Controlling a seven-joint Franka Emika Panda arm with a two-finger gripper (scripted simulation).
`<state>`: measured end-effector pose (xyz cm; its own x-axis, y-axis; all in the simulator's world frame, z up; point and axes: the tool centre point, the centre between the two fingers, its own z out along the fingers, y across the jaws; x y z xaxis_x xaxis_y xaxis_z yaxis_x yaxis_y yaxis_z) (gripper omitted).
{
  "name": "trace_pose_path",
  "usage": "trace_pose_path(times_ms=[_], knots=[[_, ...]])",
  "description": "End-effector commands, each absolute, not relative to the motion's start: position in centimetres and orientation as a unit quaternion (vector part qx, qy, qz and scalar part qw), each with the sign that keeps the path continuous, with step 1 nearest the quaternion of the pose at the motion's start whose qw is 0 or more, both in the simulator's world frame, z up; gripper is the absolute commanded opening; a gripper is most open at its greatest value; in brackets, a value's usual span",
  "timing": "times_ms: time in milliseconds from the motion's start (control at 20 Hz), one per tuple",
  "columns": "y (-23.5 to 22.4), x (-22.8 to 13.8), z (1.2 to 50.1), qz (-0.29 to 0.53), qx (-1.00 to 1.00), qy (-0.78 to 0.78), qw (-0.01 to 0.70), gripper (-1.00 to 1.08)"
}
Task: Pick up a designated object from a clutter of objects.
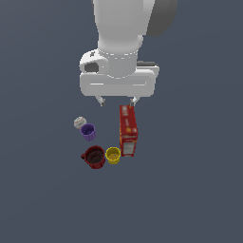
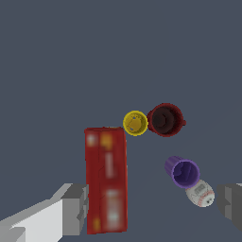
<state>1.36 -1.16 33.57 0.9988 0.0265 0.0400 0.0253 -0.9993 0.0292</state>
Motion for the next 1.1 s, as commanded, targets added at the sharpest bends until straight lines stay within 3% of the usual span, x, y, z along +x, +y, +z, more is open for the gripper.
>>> trace_pose_path(times_ms=[0, 400, 1050], knots=[[-1.2, 1.4, 33.6, 0.020, 1.000, 0.013, 0.014, 0.28], [0.5, 1.2, 34.1, 0.021, 0.999, 0.029, 0.013, 0.28], [-1.2, 1.7, 32.3, -0.010, 0.999, 0.035, 0.018, 0.28]])
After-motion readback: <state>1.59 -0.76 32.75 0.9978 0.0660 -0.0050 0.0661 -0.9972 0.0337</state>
